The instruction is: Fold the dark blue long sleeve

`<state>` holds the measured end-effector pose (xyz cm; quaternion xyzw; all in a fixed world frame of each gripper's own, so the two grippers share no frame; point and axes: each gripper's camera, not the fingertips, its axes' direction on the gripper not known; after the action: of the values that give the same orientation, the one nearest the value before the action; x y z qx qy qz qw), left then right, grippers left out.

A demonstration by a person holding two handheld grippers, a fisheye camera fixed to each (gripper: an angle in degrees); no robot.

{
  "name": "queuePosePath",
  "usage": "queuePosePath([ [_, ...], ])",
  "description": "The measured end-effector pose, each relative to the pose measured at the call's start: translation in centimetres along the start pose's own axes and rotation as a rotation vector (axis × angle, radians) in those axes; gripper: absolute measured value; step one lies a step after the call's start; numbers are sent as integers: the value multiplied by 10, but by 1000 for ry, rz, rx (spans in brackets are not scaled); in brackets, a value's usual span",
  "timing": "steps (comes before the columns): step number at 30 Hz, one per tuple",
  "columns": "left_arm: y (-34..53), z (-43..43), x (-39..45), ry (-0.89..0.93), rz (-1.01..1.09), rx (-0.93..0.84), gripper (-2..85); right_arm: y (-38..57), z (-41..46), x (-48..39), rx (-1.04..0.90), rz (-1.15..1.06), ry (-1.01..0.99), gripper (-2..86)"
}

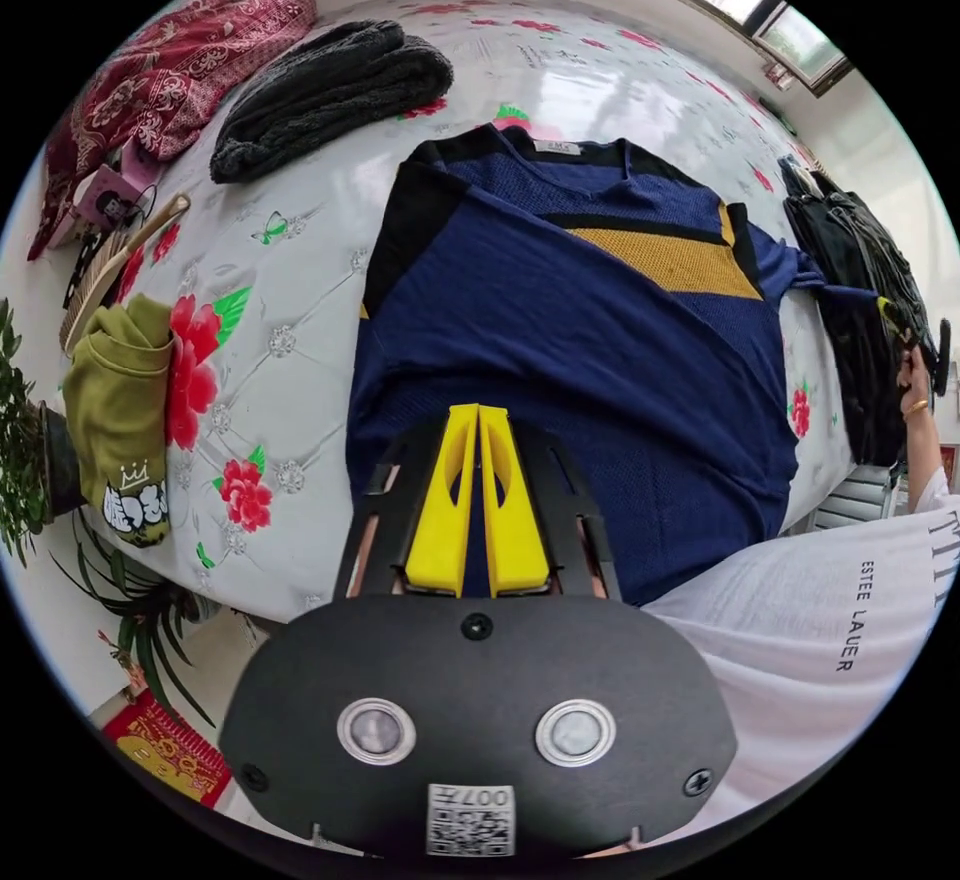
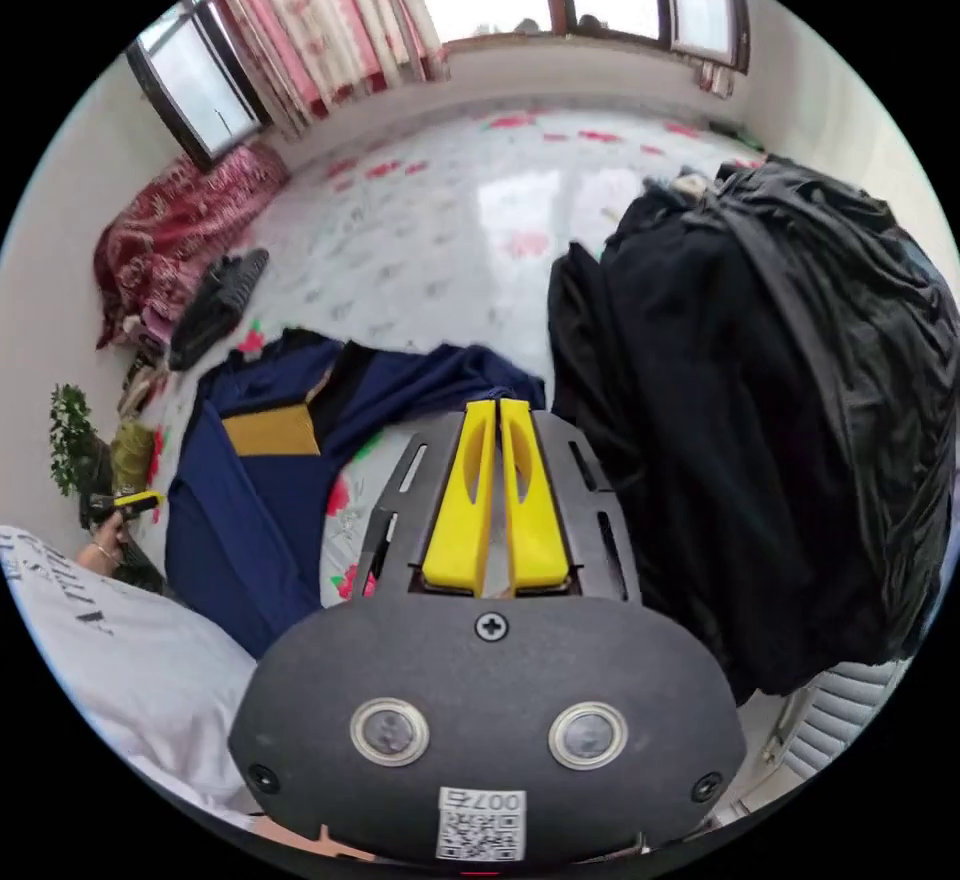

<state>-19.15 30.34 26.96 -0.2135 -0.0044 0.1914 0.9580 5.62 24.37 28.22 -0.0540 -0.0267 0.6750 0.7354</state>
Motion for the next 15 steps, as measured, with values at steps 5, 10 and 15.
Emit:
queuePosePath([
  [5, -11, 2, 14, 39, 32, 16, -10, 30, -144, 110, 340, 180, -147, -2],
  [10, -15, -4, 12, 82, 33, 33, -10, 78, -135, 215, 374, 423, -434, -2],
  [15, -7, -16, -6, 77, 23, 57, -10, 63, -170, 184, 444, 273, -546, -2],
])
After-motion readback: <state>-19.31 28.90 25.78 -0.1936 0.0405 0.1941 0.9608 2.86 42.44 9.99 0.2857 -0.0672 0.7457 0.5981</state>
